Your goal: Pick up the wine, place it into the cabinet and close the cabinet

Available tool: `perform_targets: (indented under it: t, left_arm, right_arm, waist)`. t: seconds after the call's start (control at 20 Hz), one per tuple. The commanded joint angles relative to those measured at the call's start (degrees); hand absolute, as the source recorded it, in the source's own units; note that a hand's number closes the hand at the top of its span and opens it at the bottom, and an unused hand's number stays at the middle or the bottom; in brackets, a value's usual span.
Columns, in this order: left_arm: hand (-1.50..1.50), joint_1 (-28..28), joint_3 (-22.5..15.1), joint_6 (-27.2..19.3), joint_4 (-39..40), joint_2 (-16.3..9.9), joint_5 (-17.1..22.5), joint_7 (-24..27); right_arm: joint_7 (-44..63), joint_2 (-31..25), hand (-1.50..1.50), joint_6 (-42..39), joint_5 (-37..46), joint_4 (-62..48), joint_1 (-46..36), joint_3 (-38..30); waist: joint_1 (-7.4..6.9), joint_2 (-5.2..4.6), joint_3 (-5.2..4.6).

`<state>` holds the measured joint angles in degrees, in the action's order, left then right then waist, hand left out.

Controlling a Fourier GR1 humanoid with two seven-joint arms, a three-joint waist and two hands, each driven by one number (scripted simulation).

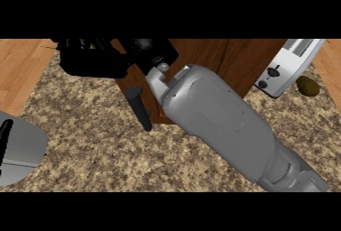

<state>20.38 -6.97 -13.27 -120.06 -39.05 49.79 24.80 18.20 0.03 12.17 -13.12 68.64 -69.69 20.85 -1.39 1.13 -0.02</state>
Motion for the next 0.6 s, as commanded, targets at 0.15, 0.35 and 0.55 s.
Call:
perform_targets:
  t: [0.15,0.35,0.55]
  left_arm:
    - [-1.50,-3.2,-2.3,-2.0,0.4,1.7,-2.4,-1.5]
    - [-1.50,-3.3,-1.0,0.1,2.0,2.0,-1.9,-0.5]
    - [-1.50,-3.8,0.5,1.6,2.9,1.4,-0.8,-1.5]
  right_arm:
    - [-8.1,-4.0,1.50,-2.8,2.9,-10.7,0.4,-3.7]
    - [-10.4,-4.5,1.50,-2.3,5.3,-13.7,0.9,-2.8]
    - [-10.8,-4.4,1.50,-2.4,5.4,-13.7,0.6,-3.4]
  waist:
    - [0.27,-1.83,0.00]
    - [-0.40,-2.04,-0.09]
    - [-0.45,-1.85,-0.09]
